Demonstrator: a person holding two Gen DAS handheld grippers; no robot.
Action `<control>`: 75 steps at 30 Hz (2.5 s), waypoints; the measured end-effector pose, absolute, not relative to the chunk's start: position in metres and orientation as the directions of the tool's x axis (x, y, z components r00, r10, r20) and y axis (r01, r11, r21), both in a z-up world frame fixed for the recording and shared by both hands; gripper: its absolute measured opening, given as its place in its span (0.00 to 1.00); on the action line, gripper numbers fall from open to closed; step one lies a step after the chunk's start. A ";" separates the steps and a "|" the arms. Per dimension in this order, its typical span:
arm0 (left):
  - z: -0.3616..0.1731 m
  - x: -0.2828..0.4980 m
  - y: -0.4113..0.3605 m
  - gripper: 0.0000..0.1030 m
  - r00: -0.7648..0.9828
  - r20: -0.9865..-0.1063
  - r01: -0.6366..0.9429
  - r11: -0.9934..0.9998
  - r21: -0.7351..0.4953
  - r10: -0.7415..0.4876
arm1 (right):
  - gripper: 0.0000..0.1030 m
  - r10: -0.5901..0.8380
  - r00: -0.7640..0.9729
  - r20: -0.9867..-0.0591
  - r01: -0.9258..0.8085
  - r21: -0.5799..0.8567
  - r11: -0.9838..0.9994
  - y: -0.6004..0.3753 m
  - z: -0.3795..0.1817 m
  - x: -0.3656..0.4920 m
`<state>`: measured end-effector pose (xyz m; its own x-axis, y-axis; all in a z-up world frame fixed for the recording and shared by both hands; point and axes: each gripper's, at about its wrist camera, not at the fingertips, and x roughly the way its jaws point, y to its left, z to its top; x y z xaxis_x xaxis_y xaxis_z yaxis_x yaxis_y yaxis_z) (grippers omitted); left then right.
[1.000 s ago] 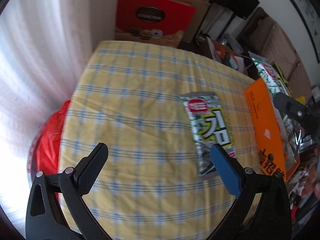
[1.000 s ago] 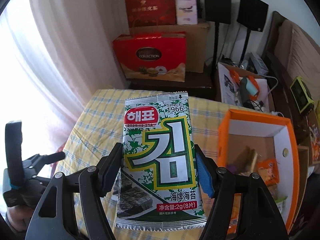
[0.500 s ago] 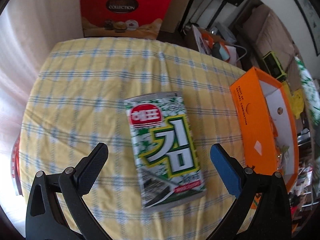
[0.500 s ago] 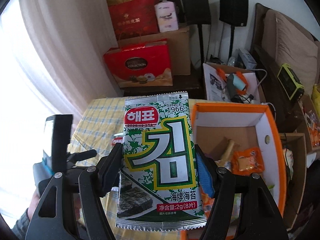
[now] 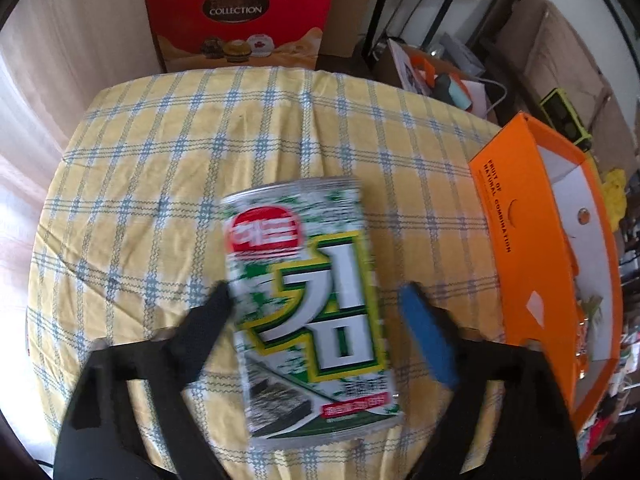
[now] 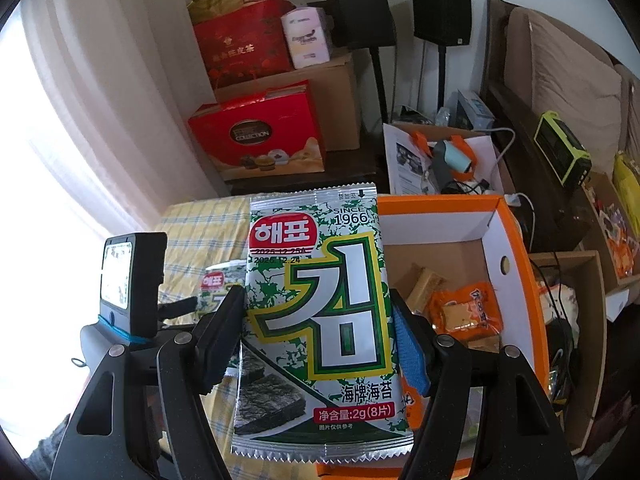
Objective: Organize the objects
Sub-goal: 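Lift the seaweed packet with the right tool while the left tool grasps the other seaweed packet, then carry both seaweed packets over the orange box with both tools, then open the left tool to drop its seaweed packet into the box, then lower the right tool's seaweed packet into the box and open it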
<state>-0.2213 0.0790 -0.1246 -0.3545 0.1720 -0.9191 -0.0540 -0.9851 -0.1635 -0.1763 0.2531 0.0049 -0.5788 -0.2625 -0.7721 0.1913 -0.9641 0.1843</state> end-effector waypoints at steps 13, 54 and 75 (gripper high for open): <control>-0.087 -0.209 0.082 0.63 -0.400 -0.896 -0.101 -0.981 -0.168 0.195 | 0.69 -0.245 -0.590 -0.769 0.155 0.190 -0.970 0.280 0.007 -0.173; -0.052 -0.244 0.233 0.78 -0.347 -0.837 -0.220 -0.904 -0.366 0.423 | 0.69 -0.184 -0.594 -0.783 -0.005 0.233 -0.973 0.394 -0.017 -0.206; -0.021 -0.225 0.176 0.90 -0.411 -0.822 -0.224 -0.918 -0.327 0.393 | 0.70 -0.211 -0.549 -0.809 0.030 0.233 -0.972 0.365 -0.040 -0.227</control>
<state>-0.2251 0.1755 -0.0215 -0.4111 0.3931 -0.8225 -0.2235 -0.9182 -0.3271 -0.2267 0.3654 -0.0405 -0.5489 -0.2107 -0.8089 0.0296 -0.9720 0.2331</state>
